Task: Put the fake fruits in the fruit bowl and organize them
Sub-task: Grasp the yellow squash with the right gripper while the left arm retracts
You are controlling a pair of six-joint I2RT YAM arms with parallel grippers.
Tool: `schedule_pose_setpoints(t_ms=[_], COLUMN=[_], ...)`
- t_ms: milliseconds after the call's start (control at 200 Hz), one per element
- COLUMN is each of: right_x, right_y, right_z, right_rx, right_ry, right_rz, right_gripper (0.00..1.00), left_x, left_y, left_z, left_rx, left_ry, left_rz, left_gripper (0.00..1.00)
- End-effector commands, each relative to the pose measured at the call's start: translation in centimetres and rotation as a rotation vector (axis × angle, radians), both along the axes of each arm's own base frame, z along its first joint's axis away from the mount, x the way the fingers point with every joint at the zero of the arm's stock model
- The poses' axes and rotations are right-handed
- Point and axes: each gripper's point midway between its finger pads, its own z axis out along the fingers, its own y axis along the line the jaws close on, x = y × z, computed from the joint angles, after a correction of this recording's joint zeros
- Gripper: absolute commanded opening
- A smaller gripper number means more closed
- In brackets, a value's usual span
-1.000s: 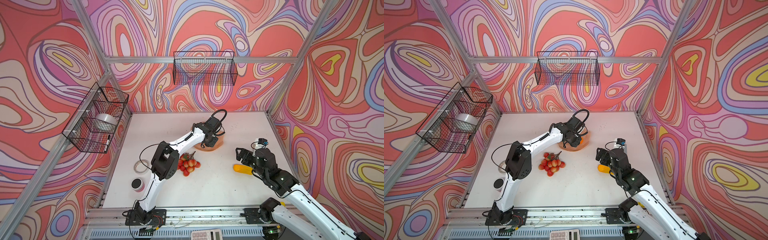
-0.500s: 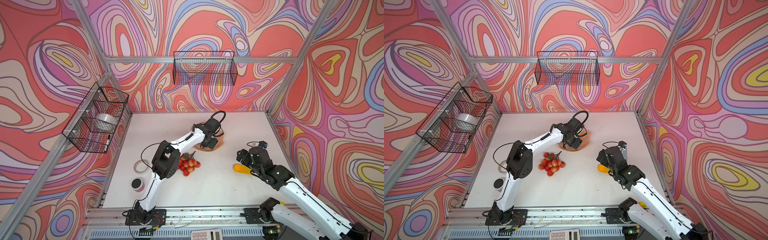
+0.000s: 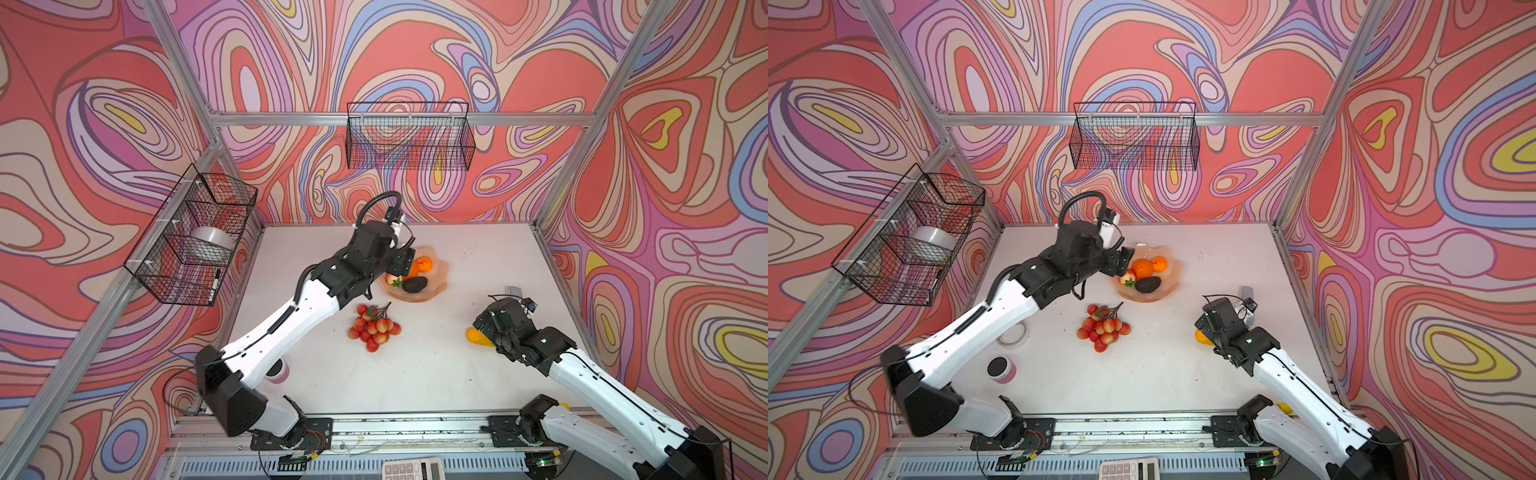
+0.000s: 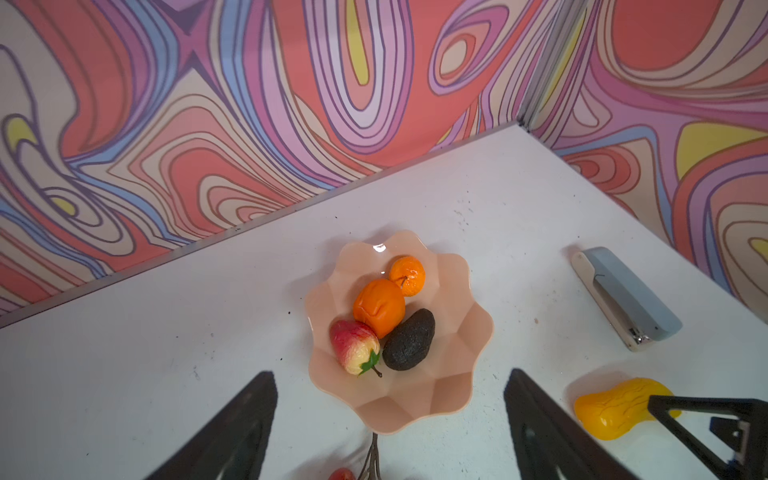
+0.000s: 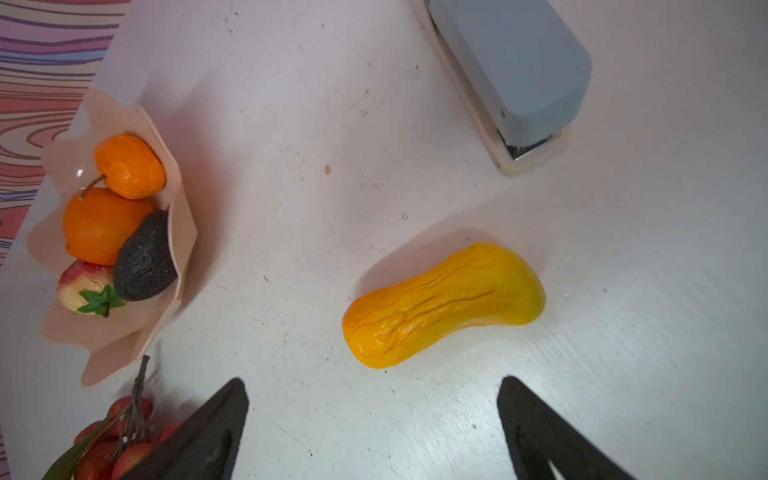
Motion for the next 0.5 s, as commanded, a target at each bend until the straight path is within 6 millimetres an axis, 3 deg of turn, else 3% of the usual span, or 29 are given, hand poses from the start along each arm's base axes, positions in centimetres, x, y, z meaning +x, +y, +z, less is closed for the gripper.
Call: schedule_pose_setpoints(t_ms=[0, 265, 376, 496], right_x=[-0.6, 0.2, 0.6, 1.1], right_y=[0.1, 0.6, 0.4, 0.4], right_z=[-1.6, -3.2, -3.9, -4.7], right_rx=[0.041, 0.050, 0.020, 0.015], right_ry=[0.044, 0.063, 0.091, 0.093], right_rz=[-0.044, -0.069, -0.088, -0.112], right_gripper=[0.98, 0.98, 0.98, 0.98], left_x=[-1.0, -7.3, -9.5, -11.0], left_y=[3.2, 12.6, 16.5, 18.8], left_z=[-0.2, -2.6, -1.7, -0.3], left_rx=[-0.007, 0.043, 0.078, 0.112], left_ry=[-0.073, -0.106, -0.160, -0.243], left_rz=[0.089, 0.272, 0.362, 0.389], left_gripper=[0.91, 0.94, 0.98, 0.99])
